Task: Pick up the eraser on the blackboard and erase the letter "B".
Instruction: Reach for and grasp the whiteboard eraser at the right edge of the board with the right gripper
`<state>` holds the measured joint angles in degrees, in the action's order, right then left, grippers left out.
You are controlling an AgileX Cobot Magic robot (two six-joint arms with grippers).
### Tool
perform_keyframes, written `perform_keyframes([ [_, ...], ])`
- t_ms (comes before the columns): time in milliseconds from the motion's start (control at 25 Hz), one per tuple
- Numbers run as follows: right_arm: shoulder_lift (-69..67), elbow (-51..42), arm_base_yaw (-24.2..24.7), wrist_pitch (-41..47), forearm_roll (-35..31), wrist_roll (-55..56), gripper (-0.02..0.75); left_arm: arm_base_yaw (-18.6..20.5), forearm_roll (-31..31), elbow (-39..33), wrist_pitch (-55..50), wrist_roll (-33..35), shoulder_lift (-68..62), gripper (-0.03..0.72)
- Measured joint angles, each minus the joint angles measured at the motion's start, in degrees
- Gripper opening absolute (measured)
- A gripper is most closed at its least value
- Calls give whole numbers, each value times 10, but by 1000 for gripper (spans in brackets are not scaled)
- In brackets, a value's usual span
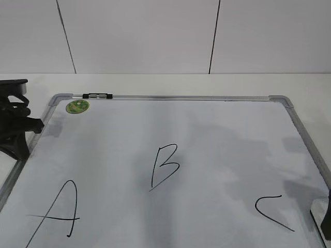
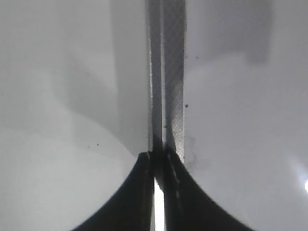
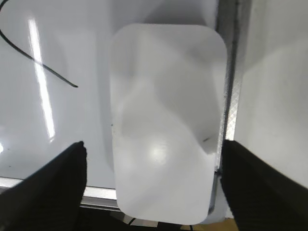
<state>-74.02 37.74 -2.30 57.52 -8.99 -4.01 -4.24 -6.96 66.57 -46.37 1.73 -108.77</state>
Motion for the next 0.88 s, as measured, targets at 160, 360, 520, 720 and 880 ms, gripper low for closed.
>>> perform_keyframes([
  [160, -20, 1, -7, -7, 17, 6, 671, 0, 0, 0, 1, 0, 0, 16],
  [360, -35, 3, -8, -11, 29, 18, 671, 0, 0, 0, 1, 0, 0, 16],
  [520, -52, 3, -8, -12, 23, 20, 671, 0, 0, 0, 1, 0, 0, 16],
  [720, -66, 3, -8, -16, 19, 20, 671, 0, -1, 0, 2, 0, 0, 16],
  [880, -88, 3, -8, -25, 19, 23, 671, 0, -1, 0, 2, 0, 0, 16],
])
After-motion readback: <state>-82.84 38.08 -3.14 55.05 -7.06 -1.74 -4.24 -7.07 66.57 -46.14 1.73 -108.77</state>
